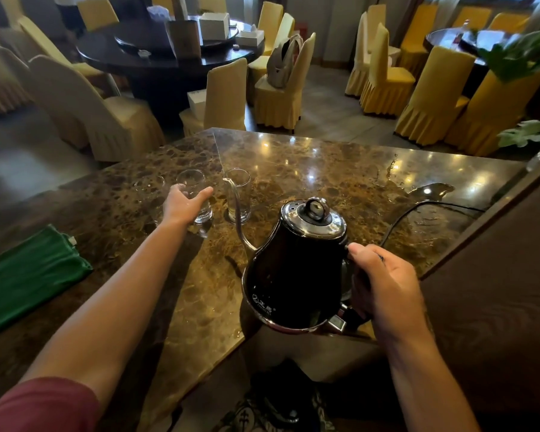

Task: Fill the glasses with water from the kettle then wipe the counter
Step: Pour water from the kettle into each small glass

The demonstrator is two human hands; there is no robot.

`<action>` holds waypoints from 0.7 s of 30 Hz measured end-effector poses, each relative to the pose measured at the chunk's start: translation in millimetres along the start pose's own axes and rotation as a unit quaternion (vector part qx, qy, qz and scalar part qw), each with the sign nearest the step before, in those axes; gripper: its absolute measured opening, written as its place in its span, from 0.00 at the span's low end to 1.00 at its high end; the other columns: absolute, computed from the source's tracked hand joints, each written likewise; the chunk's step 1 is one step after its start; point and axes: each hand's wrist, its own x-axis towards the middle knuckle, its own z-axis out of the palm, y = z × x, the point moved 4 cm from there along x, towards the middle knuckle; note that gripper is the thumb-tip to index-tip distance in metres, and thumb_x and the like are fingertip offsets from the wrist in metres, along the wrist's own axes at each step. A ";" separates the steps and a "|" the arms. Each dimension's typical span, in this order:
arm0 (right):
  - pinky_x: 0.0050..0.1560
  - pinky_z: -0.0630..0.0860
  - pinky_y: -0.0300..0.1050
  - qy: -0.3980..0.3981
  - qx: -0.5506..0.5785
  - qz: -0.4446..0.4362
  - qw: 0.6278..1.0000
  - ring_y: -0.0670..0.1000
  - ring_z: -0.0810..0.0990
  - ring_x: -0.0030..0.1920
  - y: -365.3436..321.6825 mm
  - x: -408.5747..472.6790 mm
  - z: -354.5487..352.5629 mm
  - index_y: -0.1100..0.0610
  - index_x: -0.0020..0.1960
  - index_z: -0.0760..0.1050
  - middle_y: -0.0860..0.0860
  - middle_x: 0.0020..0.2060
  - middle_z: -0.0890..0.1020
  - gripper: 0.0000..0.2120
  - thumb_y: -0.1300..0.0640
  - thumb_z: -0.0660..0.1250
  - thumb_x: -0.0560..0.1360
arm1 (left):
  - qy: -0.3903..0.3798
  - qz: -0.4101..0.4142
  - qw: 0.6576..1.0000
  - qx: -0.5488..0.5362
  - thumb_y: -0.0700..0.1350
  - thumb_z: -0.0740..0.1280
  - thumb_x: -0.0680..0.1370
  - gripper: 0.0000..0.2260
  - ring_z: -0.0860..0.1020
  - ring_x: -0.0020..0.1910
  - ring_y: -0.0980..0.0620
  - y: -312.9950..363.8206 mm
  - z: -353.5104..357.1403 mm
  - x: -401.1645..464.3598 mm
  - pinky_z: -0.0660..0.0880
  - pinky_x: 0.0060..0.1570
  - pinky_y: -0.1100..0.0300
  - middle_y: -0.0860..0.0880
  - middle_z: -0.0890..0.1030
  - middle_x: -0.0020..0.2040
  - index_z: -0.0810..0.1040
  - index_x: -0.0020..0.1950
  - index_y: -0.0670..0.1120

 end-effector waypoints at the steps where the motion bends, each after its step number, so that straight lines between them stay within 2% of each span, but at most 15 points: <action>1: 0.25 0.63 0.41 0.000 0.003 -0.004 1.000 0.51 0.67 0.25 0.6 0.8 -0.6 0.51 0.29 0.74 0.54 0.26 0.69 0.19 0.54 0.69 0.79 | -0.003 -0.001 1.000 0.005 0.60 0.74 0.75 0.39 0.73 0.70 0.43 -3.4 0.1 -4.6 0.72 0.66 0.49 0.43 0.73 0.73 0.64 0.78 0.42; 3: 0.28 0.64 0.43 0.001 0.007 -0.011 1.000 0.52 0.68 0.27 0.4 1.3 -2.1 0.53 0.30 0.75 0.53 0.27 0.71 0.18 0.51 0.70 0.77 | -0.011 -0.008 1.000 0.007 0.61 0.73 0.75 0.40 0.73 0.70 0.42 -13.0 0.2 -21.0 0.72 0.68 0.46 0.43 0.72 0.73 0.62 0.79 0.43; 5: 0.33 0.67 0.49 -0.008 0.013 -0.023 1.000 0.56 0.70 0.31 -1.4 2.1 -3.9 0.63 0.34 0.75 0.59 0.30 0.72 0.22 0.44 0.73 0.73 | 0.013 0.009 1.000 0.017 0.63 0.72 0.74 0.39 0.75 0.67 0.42 -24.9 0.3 -42.6 0.75 0.66 0.43 0.42 0.72 0.71 0.66 0.77 0.43; 7: 0.37 0.66 0.55 -0.001 0.017 -0.032 0.999 0.58 0.71 0.36 -2.4 3.2 -6.8 0.70 0.40 0.73 0.61 0.34 0.73 0.33 0.38 0.76 0.68 | 0.055 0.063 0.996 0.024 0.55 0.73 0.77 0.27 0.77 0.60 0.45 -32.9 2.7 -68.5 0.78 0.61 0.46 0.43 0.72 0.65 0.71 0.70 0.42; 8: 0.37 0.66 0.55 0.007 0.019 -0.033 0.999 0.59 0.71 0.36 -2.7 3.6 -8.3 0.71 0.41 0.73 0.62 0.34 0.73 0.34 0.38 0.76 0.67 | 0.069 0.091 0.993 0.029 0.51 0.73 0.78 0.22 0.78 0.57 0.46 -34.8 5.3 -80.5 0.79 0.59 0.47 0.44 0.72 0.62 0.73 0.67 0.43; 11: 0.31 0.65 0.47 0.025 0.025 -0.017 0.999 0.56 0.70 0.31 0.2 4.6 -13.3 0.63 0.36 0.76 0.59 0.31 0.73 0.22 0.45 0.72 0.73 | 0.060 0.149 0.986 0.044 0.49 0.72 0.78 0.17 0.79 0.54 0.47 -31.2 18.7 -97.2 0.80 0.56 0.48 0.47 0.74 0.58 0.75 0.64 0.44; 13: 0.28 0.64 0.43 0.035 0.027 -0.005 0.999 0.53 0.69 0.27 2.0 4.3 -16.0 0.55 0.32 0.75 0.54 0.28 0.72 0.17 0.50 0.70 0.77 | 0.035 0.175 0.983 0.039 0.50 0.72 0.78 0.20 0.78 0.55 0.49 -20.5 28.7 -97.8 0.81 0.55 0.49 0.47 0.76 0.59 0.74 0.67 0.44; 15: 0.24 0.64 0.41 0.039 0.032 -0.001 0.999 0.50 0.67 0.24 2.5 4.3 -18.5 0.54 0.32 0.74 0.53 0.26 0.70 0.17 0.53 0.69 0.79 | 0.010 0.186 0.982 0.031 0.52 0.72 0.78 0.26 0.77 0.59 0.50 -7.5 39.4 -94.4 0.79 0.58 0.50 0.46 0.76 0.65 0.71 0.73 0.44; 18: 0.21 0.62 0.38 0.042 0.037 -0.002 0.998 0.50 0.66 0.21 1.3 3.9 -22.6 0.53 0.30 0.73 0.52 0.25 0.68 0.18 0.54 0.68 0.79 | -0.009 0.173 0.985 0.024 0.57 0.73 0.77 0.37 0.73 0.68 0.47 7.5 53.4 -83.1 0.75 0.65 0.48 0.43 0.69 0.75 0.61 0.80 0.45; 21: 0.23 0.62 0.39 0.048 0.034 -0.009 0.998 0.49 0.65 0.22 1.6 4.4 -28.7 0.54 0.32 0.74 0.52 0.25 0.68 0.18 0.55 0.68 0.79 | -0.025 0.134 0.991 0.004 0.59 0.74 0.75 0.43 0.69 0.74 0.44 16.1 68.2 -65.8 0.71 0.70 0.44 0.42 0.64 0.79 0.55 0.82 0.46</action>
